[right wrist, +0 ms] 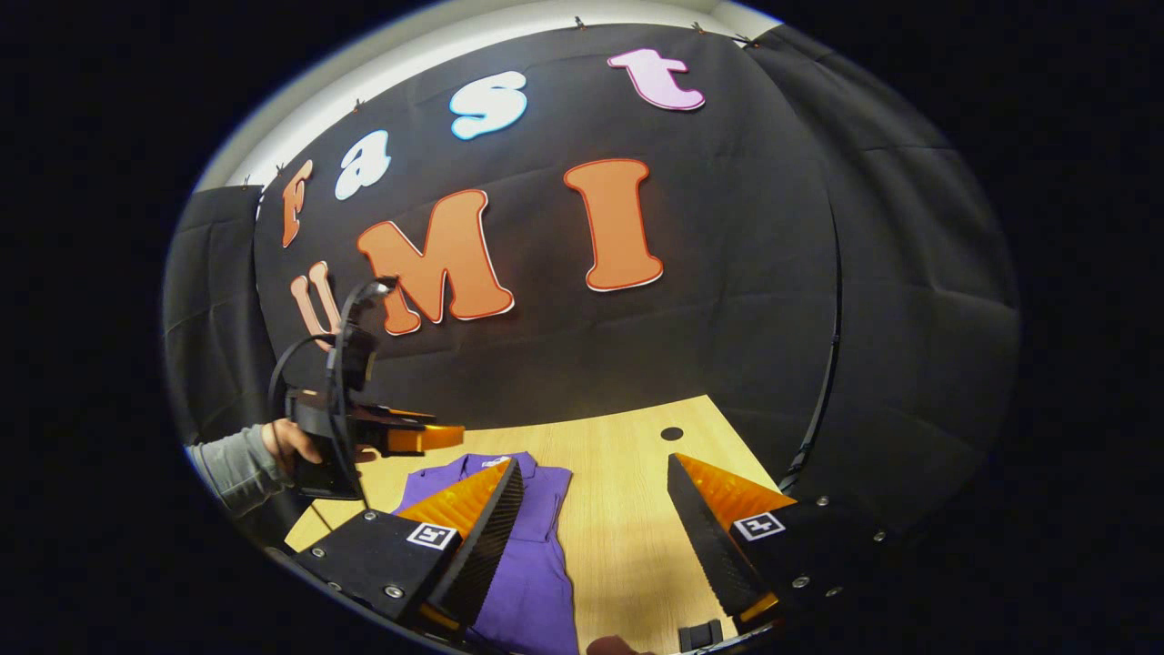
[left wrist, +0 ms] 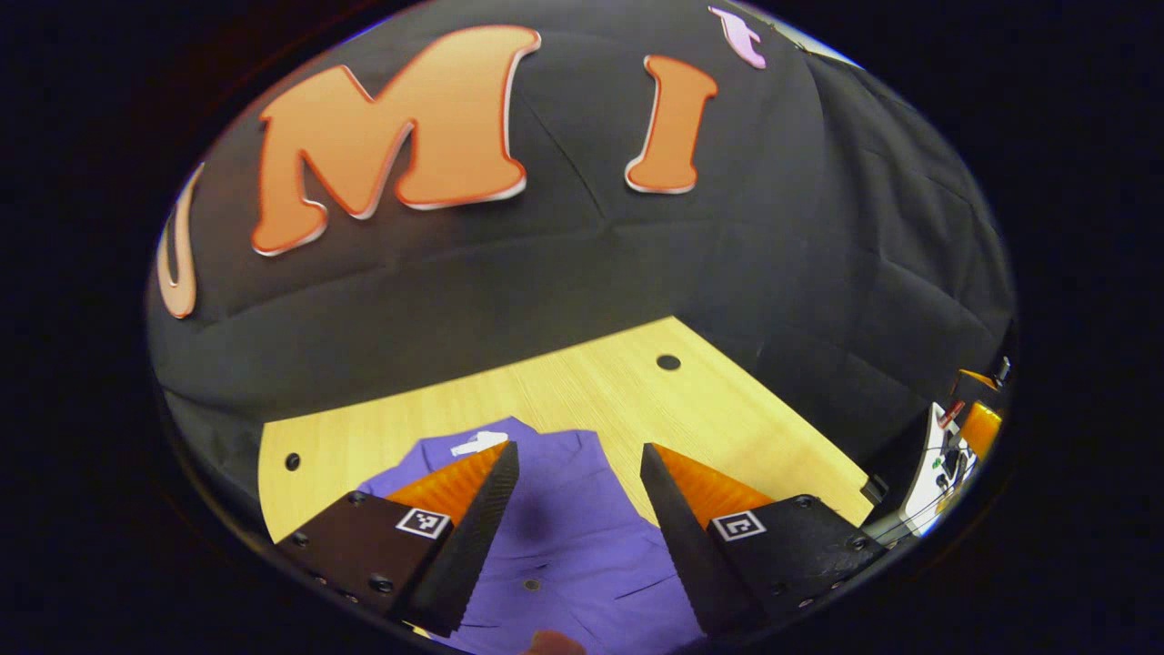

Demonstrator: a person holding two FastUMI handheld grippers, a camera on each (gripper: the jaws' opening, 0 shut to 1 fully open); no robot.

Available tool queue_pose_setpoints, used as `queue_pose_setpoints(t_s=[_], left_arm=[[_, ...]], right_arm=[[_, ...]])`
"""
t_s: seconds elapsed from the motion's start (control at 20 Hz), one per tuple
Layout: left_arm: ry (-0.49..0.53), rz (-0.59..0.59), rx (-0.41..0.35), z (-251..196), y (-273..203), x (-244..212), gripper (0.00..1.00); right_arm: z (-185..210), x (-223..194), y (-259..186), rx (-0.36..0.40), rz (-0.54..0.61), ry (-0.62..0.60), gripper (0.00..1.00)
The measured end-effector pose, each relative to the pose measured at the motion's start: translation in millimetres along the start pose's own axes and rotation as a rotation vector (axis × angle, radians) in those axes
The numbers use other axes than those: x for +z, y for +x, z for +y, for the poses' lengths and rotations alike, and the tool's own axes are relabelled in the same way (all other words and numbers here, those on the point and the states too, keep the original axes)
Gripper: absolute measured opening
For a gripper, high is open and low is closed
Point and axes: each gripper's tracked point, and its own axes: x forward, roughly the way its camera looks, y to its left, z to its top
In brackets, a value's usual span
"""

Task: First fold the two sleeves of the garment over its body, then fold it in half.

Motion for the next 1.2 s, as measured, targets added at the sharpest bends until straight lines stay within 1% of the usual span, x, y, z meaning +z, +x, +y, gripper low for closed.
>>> queue_pose_setpoints(t_s=[0.05, 0.15, 0.2, 0.25, 0.3, 0.35, 0.4, 0.55, 0.65, 0.7, 0.8, 0.85, 0.9, 0.95, 1.05, 1.15, 1.2], left_arm=[[-0.004, -0.036, 0.033, 7, -20, 1, 0.90], [-0.008, -0.154, 0.167, 34, -62, 9, 0.90], [0.005, -0.224, 0.226, 50, -85, 14, 0.90], [0.009, -0.278, 0.271, 67, -102, 17, 0.90], [0.015, -0.328, 0.312, 73, -128, 20, 0.89], [0.015, -0.353, 0.341, 77, -146, 21, 0.90], [0.011, -0.391, 0.374, 80, -165, 19, 0.89], [0.024, -0.489, 0.448, 96, -213, 15, 0.90], [0.043, -0.560, 0.501, 103, -250, 9, 0.89], [0.040, -0.593, 0.513, 104, -264, 3, 0.89], [0.043, -0.647, 0.533, 104, -282, -10, 0.89], [0.049, -0.647, 0.548, 106, -288, -18, 0.89], [0.056, -0.643, 0.595, 113, -299, -34, 0.89], [0.064, -0.650, 0.622, 118, -305, -40, 0.90], [0.072, -0.652, 0.634, 118, -309, -45, 0.90], [0.070, -0.627, 0.633, 121, -305, -56, 0.90], [0.066, -0.605, 0.633, 124, -304, -65, 0.89]], right_arm=[[3, 0, 4, 0.004, -0.006, -0.014, 0.94], [16, 3, 14, 0.022, -0.021, -0.056, 0.94], [27, 2, 17, 0.044, -0.019, -0.069, 0.95], [37, 3, 21, 0.069, -0.021, -0.078, 0.94], [45, 3, 24, 0.082, -0.026, -0.085, 0.94], [53, 3, 27, 0.093, -0.035, -0.091, 0.95], [63, 5, 30, 0.110, -0.050, -0.098, 0.95], [85, 11, 30, 0.144, -0.113, -0.121, 0.95], [99, 21, 28, 0.160, -0.198, -0.174, 0.95], [108, 25, 19, 0.167, -0.237, -0.192, 0.95], [120, 22, 16, 0.184, -0.272, -0.200, 0.94], [126, 16, 16, 0.192, -0.269, -0.204, 0.94], [129, -1, 18, 0.194, -0.237, -0.217, 0.94], [128, -9, 20, 0.186, -0.220, -0.232, 0.94], [123, -21, 22, 0.164, -0.183, -0.255, 0.95], [121, -31, 22, 0.155, -0.155, -0.247, 0.94], [120, -43, 22, 0.153, -0.116, -0.236, 0.94]])
